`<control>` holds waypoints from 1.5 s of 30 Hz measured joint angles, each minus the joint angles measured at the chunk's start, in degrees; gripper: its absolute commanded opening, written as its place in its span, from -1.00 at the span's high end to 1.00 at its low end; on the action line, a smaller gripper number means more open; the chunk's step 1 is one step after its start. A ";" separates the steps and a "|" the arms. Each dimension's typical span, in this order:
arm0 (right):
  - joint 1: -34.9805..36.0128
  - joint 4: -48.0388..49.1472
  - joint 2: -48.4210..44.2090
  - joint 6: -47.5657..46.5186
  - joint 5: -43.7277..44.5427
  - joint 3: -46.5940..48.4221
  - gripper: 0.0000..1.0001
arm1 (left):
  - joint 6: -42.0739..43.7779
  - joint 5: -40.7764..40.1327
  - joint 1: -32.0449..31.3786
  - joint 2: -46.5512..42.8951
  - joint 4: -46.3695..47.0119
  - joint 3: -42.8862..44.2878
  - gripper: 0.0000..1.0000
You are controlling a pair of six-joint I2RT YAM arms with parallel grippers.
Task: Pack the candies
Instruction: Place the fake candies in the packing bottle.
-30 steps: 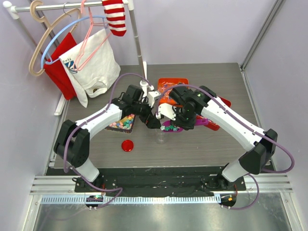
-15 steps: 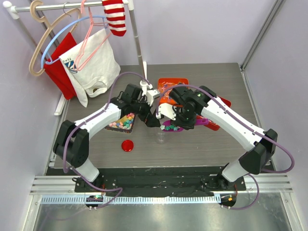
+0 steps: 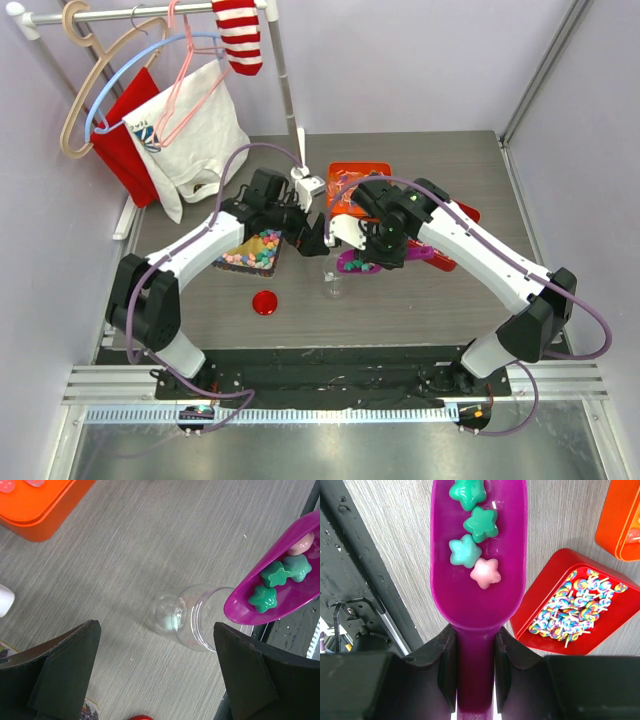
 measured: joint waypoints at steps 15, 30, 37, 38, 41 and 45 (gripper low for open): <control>0.09 -0.24 2.36 -0.68 2.78 2.62 0.98 | -0.02 0.48 1.42 -0.74 0.00 0.02 -0.99; 0.72 -0.37 5.79 -3.80 4.90 5.68 0.99 | 0.00 0.50 4.31 -2.32 -0.15 0.02 -0.99; 0.85 -0.37 5.77 -4.26 5.16 5.49 0.98 | -0.02 0.74 4.44 -2.49 -0.15 0.02 -0.99; 0.85 -0.35 5.77 -4.28 5.20 5.46 0.98 | -0.02 0.85 4.42 -2.49 -0.15 0.02 -0.99; 0.85 -0.37 5.77 -4.33 5.46 5.42 0.99 | -0.02 0.87 4.44 -2.49 -0.15 0.02 -0.99; 0.85 -0.35 5.73 -4.52 5.68 5.35 0.98 | -0.02 0.85 4.44 -2.49 -0.15 0.02 -1.00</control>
